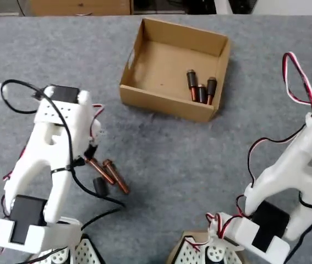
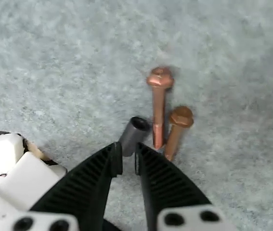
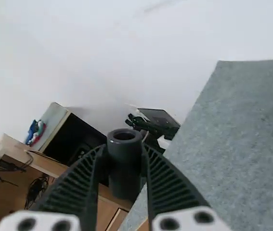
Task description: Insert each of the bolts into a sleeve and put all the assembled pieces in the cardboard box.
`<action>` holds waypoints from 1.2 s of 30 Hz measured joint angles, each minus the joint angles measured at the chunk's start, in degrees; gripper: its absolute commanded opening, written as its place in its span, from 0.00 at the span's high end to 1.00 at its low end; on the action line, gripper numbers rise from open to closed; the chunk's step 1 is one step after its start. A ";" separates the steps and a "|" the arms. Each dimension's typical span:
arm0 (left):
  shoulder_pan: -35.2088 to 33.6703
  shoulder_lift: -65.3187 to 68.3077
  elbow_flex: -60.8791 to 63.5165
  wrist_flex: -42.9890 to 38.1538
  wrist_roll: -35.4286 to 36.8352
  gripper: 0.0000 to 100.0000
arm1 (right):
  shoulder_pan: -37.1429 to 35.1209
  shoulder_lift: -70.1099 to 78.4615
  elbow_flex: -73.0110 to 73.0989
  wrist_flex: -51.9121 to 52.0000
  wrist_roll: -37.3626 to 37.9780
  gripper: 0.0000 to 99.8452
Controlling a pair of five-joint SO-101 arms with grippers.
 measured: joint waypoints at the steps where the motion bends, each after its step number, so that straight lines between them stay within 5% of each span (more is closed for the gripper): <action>1: 0.44 0.00 1.05 -1.14 0.00 0.88 | 0.09 0.00 0.18 0.00 0.00 1.00; 12: 1.05 0.00 14.59 -15.91 0.00 0.85 | 0.00 0.09 0.70 0.00 4.31 1.00; 36: 1.05 0.35 23.91 -30.07 1.93 0.85 | 0.00 0.09 0.70 0.00 6.68 1.00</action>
